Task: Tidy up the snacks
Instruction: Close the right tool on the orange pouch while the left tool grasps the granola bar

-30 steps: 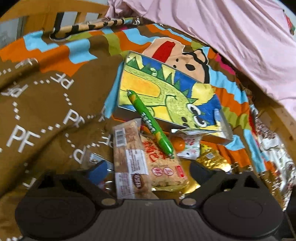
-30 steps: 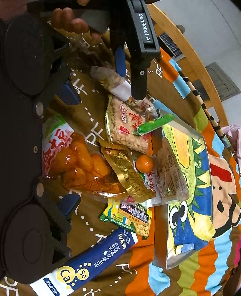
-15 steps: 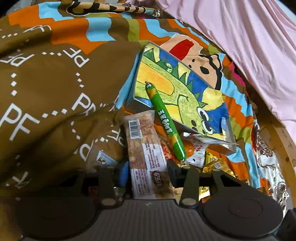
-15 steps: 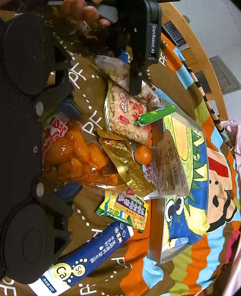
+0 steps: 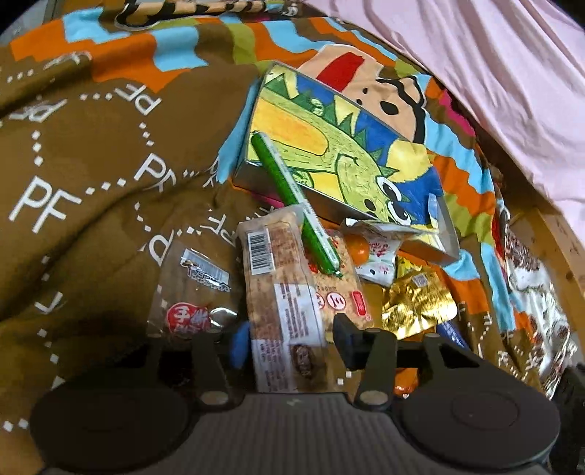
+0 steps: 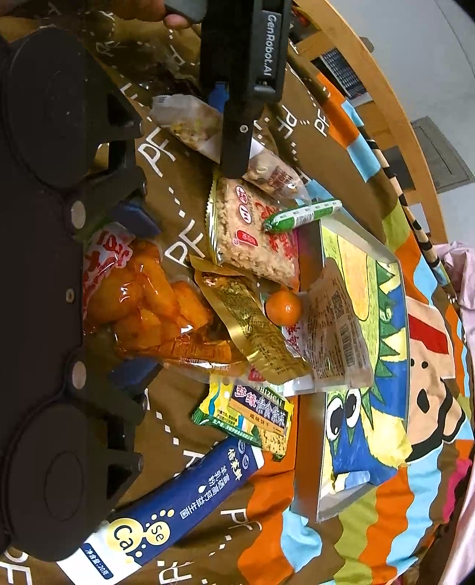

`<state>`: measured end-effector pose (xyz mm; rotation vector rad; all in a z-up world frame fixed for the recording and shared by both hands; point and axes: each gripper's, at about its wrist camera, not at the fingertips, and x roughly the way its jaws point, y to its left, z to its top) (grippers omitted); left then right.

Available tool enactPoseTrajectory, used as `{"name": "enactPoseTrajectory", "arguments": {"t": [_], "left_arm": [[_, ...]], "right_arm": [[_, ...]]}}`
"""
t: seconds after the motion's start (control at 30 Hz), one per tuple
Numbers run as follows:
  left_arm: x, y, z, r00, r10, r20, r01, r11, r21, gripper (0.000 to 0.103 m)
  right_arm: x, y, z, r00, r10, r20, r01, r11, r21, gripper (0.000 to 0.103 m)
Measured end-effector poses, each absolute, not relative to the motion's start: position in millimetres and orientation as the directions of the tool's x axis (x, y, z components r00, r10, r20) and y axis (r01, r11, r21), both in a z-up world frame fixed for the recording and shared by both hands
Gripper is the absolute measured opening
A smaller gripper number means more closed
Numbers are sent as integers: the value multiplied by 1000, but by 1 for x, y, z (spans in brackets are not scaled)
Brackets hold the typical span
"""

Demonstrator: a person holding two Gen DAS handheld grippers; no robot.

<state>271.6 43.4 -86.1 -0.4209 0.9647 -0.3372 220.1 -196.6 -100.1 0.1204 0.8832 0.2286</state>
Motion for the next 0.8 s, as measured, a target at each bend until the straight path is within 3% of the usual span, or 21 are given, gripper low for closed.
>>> {"name": "enactPoseTrajectory", "arguments": {"t": [0.07,0.1,0.23,0.3,0.5,0.8], "left_arm": [[275,44,-90,527,-455,-717,81,867,-491,49],[275,45,-91,529,-444,-723,76,874,-480,42],[270,44,-90,541,-418,-730,63,886,-460,41],[265,42,-88,542,-406,-735,70,894,-442,41],[243,37,-81,534,-402,-744,83,900,-428,41],[220,34,-78,526,-439,-728,68,876,-478,41]], "right_arm": [[219,-195,-100,612,241,-753,-150,971,189,71],[219,-194,-100,612,234,-756,-157,972,174,71],[215,-179,-102,620,180,-763,-216,975,55,75],[216,-181,-104,623,195,-757,-210,975,79,79],[212,-185,-98,635,177,-752,-178,981,80,65],[180,-144,-99,705,-6,-709,-382,839,-388,63]]}}
